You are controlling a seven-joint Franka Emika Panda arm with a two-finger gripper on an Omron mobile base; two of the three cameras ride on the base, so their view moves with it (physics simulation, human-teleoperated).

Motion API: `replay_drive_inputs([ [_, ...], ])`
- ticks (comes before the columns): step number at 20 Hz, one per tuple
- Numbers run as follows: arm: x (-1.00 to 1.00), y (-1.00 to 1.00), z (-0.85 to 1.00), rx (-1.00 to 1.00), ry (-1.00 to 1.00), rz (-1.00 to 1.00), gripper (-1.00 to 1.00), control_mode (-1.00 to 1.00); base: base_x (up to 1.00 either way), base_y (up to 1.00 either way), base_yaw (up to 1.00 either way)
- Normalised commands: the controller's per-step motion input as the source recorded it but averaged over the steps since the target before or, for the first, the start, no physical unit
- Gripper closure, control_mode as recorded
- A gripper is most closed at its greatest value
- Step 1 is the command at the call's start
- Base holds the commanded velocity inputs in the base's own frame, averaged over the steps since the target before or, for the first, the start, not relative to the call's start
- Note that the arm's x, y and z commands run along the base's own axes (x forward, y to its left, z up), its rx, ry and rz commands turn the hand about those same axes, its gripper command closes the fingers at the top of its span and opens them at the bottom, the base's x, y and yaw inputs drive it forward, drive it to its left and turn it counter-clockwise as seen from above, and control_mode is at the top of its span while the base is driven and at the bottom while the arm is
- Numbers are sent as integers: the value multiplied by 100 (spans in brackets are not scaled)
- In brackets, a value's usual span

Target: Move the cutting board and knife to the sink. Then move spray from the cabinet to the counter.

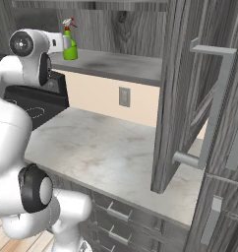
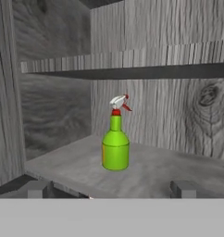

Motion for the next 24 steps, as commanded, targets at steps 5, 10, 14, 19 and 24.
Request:
replay_drive_inputs([
  [5,49,19,-7,0,-5,0,-100,-100,0,0,0],
  [10,48,12,-7,0,-1,0,-100,-100,0,0,0],
  [14,12,0,0,0,0,0,-100,-100,0,0,0],
  [19,9,0,0,0,0,0,-100,-100,0,0,0],
  [24,25,0,0,0,0,0,-100,-100,0,0,0],
])
